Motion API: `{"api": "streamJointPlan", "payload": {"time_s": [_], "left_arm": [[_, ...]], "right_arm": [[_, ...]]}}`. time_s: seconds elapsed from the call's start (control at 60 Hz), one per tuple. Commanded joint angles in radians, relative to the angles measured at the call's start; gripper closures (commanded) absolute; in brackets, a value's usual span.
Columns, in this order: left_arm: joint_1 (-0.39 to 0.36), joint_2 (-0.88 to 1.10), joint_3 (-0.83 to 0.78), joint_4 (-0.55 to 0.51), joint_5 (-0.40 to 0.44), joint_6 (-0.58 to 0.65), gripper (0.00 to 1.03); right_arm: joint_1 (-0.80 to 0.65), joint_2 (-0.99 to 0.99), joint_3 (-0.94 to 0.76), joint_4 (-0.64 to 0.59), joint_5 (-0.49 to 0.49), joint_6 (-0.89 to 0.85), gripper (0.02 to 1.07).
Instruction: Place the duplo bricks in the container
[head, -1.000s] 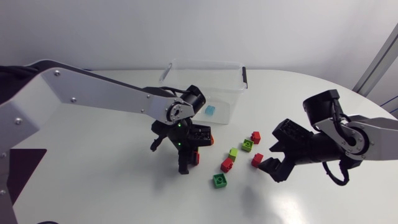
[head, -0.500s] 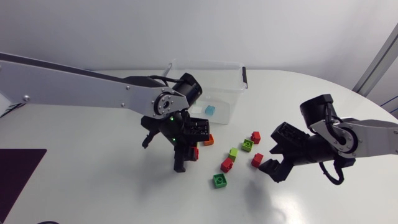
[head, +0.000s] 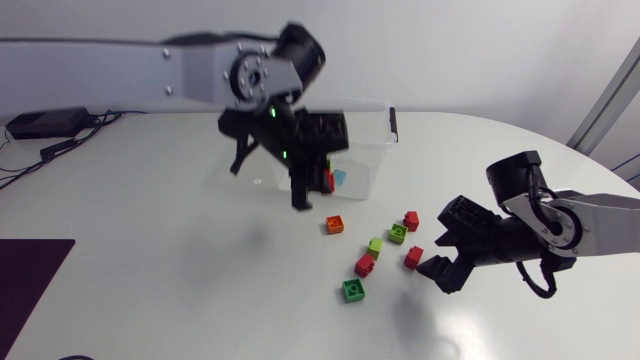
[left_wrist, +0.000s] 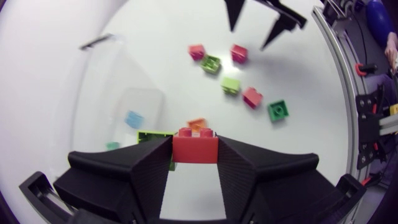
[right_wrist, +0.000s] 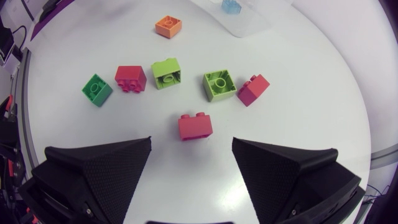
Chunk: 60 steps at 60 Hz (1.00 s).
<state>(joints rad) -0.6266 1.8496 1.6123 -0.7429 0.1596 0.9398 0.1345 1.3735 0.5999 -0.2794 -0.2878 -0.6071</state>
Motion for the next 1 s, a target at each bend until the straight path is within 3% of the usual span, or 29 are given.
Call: {"api": "streamJointPlan", "payload": {"time_s": [0.0,0.167,0.283,0.35,0.467,0.517,0.983], "left_arm": [[0.057,0.046,0.189,-0.026,0.003,-0.013,0.71],[0.133,0.234,0.495,-0.035,0.001,-0.118,0.70],[0.150,0.346,0.590,-0.036,0.001,-0.170,0.68],[0.157,0.392,0.615,-0.036,0.001,-0.194,0.60],[0.156,0.435,0.641,-0.072,0.001,-0.236,0.14],[0.153,0.435,0.637,-0.081,0.000,-0.239,0.06],[0.166,0.238,0.653,-0.087,-0.025,-0.299,0.05]], "right_arm": [[-0.001,0.007,-0.032,0.009,-0.002,-0.013,0.13],[-0.001,-0.013,-0.049,0.008,-0.004,-0.010,0.13],[-0.001,-0.016,-0.060,0.009,-0.004,-0.011,0.13],[-0.001,-0.019,-0.063,0.009,-0.004,-0.011,0.13],[-0.007,-0.034,-0.066,0.003,-0.004,-0.017,0.13],[-0.009,-0.040,-0.069,0.003,-0.004,-0.020,0.13],[0.008,0.044,0.000,0.025,-0.002,0.000,0.13]]}}
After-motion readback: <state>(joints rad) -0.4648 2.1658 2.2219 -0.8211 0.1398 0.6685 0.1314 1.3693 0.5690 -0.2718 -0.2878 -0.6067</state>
